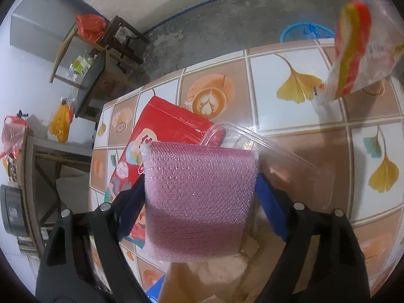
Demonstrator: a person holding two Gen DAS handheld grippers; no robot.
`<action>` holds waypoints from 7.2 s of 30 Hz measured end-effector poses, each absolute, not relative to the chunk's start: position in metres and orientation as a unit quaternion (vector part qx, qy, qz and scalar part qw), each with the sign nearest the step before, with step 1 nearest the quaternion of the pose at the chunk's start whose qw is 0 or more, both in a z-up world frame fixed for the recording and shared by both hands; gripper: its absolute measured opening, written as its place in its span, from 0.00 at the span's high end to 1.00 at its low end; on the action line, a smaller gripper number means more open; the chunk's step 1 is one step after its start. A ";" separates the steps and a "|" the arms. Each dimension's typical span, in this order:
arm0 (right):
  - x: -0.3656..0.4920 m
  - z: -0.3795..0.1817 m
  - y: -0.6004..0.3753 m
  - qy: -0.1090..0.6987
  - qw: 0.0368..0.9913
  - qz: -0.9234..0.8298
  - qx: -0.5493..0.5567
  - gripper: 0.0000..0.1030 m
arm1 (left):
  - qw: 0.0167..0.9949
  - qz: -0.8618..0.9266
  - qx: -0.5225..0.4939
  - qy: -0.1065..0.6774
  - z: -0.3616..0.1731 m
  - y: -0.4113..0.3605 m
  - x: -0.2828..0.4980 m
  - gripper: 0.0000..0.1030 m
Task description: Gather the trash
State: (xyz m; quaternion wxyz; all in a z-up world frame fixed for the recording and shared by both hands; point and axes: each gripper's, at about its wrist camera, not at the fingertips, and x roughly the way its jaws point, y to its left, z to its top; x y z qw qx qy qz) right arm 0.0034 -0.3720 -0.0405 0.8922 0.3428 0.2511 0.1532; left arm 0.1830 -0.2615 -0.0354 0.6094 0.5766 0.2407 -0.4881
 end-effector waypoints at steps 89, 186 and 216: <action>-0.239 -0.047 -0.503 0.148 0.889 -0.131 0.413 0.85 | 0.673 -0.591 0.102 0.433 0.065 -0.381 0.006 0.24; -0.075 -0.332 -0.558 0.546 0.683 -0.208 0.439 0.40 | 0.821 -0.414 -0.002 0.394 0.019 -0.130 0.045 0.14; -0.088 -0.342 -0.509 0.606 0.697 -0.143 0.356 0.26 | 0.820 -0.420 -0.015 0.388 0.025 -0.132 0.037 0.14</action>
